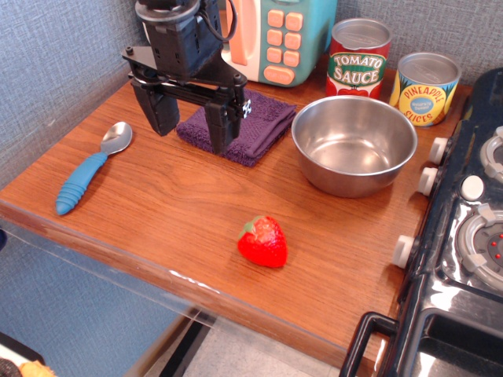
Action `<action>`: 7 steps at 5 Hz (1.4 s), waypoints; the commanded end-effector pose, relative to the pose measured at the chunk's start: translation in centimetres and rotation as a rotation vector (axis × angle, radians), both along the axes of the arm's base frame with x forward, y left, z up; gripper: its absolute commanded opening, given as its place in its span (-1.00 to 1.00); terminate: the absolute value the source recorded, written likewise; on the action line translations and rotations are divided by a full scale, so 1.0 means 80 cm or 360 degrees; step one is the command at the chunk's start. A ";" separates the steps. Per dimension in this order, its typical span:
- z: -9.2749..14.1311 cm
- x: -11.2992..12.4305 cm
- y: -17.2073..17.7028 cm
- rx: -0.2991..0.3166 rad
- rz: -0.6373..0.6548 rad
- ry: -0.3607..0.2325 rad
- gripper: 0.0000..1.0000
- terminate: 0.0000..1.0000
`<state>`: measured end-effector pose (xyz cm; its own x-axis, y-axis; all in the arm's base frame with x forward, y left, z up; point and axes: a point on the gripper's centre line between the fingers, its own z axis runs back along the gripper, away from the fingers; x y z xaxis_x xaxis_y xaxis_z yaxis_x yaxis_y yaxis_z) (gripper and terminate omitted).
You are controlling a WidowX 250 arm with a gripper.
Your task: Move the violet cloth near to the vessel
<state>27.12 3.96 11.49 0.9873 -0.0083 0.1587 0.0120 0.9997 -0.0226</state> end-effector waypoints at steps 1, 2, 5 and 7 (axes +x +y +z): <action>0.000 0.000 0.000 0.0000 0.0000 0.0000 1.00 -1.00; -0.004 0.014 0.012 0.0000 0.0049 -0.0003 1.00 -1.00; -0.033 0.107 0.068 0.0107 0.0175 -0.0042 1.00 -1.00; -0.071 0.142 0.070 0.0099 0.0146 0.0022 1.00 -1.00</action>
